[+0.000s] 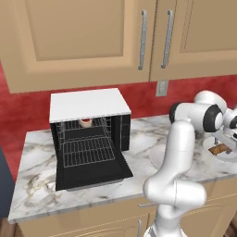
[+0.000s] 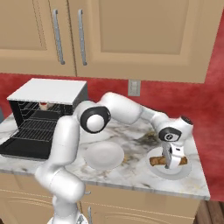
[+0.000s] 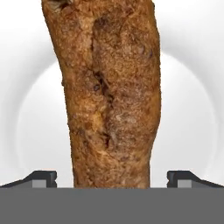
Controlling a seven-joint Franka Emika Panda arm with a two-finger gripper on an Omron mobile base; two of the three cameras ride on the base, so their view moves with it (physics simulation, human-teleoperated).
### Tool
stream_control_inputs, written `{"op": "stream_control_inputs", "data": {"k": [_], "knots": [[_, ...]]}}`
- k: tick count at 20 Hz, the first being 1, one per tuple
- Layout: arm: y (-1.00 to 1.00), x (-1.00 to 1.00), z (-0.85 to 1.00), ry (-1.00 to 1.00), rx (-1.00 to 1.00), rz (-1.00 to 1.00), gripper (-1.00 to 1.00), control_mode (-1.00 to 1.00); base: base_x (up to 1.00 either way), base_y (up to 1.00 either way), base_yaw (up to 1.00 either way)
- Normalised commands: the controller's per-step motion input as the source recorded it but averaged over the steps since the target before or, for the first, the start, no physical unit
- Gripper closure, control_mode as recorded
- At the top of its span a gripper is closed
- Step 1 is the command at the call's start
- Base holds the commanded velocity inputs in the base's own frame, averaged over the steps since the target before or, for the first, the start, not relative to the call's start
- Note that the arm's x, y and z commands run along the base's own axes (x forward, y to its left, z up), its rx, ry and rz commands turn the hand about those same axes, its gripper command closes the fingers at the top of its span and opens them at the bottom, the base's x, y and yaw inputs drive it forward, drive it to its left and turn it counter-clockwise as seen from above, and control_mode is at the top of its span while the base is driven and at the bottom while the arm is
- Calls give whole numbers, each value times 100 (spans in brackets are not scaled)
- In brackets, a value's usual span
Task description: Open the toaster oven door. Place the baguette on the bottom rack in the toaster oven and place the steak on the top rack.
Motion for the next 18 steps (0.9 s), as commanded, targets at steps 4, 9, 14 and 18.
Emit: {"op": "stream_control_inputs", "data": {"k": [4,9,14,18], "knots": [[0,3,-22,0,5,-10,100,-100,0,0,0],[3,-12,9,-3,5,0,100,-100,0,0,0],[42,-81,45,-6,0,36,100,-100,0,0,0],[97,-81,61,-7,0,39,100,-100,0,0,0]]}}
